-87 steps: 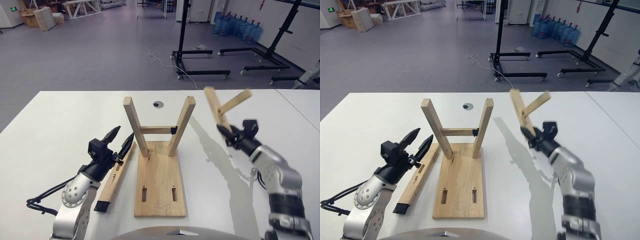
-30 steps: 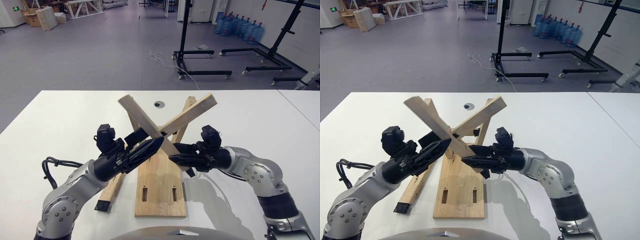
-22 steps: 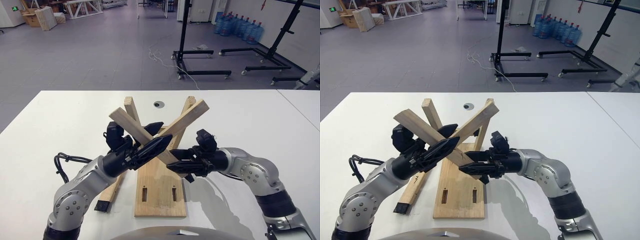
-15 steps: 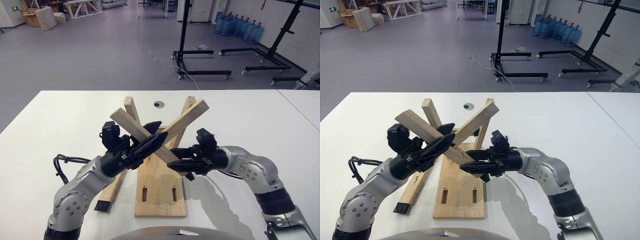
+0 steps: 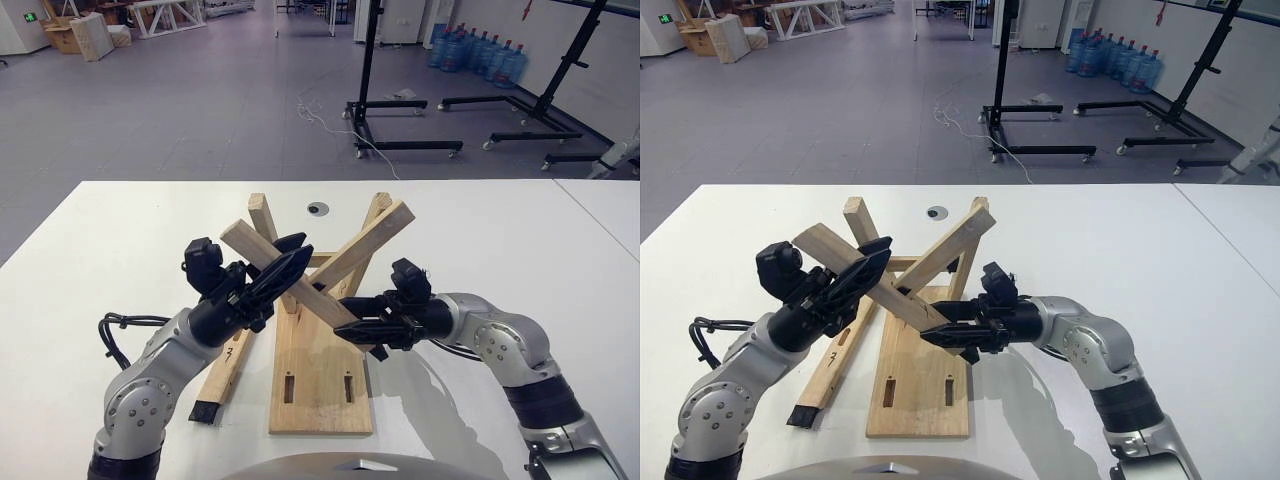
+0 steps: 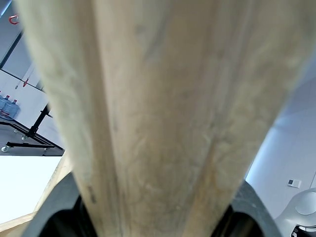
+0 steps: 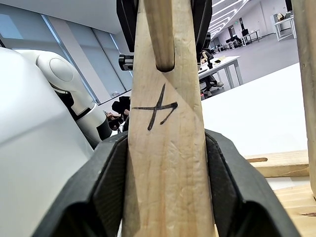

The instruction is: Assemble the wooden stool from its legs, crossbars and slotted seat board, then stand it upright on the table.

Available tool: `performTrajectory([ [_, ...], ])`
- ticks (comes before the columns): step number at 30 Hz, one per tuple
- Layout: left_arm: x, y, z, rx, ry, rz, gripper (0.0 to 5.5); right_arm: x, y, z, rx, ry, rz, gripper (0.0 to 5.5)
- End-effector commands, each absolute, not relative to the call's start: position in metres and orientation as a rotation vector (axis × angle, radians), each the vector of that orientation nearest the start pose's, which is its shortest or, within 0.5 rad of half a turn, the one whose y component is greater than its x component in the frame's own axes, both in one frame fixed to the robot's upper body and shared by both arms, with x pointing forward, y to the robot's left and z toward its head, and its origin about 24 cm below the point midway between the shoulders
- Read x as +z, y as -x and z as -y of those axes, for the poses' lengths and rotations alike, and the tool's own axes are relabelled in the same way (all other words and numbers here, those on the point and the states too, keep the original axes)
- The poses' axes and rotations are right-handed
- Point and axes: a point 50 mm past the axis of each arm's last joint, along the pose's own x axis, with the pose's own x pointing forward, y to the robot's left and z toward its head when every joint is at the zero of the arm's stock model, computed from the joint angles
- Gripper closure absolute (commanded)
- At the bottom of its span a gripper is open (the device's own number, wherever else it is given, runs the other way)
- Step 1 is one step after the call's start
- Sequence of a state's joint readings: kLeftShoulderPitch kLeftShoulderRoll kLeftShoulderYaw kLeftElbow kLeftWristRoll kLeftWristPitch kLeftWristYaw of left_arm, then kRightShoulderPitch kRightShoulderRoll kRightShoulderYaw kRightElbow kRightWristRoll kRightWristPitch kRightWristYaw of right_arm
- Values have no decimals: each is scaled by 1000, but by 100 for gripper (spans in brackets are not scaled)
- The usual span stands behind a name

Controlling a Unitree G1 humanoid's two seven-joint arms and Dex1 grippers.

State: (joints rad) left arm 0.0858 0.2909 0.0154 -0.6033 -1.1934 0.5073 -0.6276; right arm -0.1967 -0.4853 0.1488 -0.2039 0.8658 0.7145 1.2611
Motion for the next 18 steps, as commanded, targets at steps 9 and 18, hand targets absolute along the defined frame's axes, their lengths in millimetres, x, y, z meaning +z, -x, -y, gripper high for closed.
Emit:
performTrajectory([
  [9,161,-190,-155,-1127,656,280,345,105,-230,138,1578,-332,-326,190],
  [18,165,-165,-205,-1130,486,139,345,121,-224,182,1506,-249,-375,167],
])
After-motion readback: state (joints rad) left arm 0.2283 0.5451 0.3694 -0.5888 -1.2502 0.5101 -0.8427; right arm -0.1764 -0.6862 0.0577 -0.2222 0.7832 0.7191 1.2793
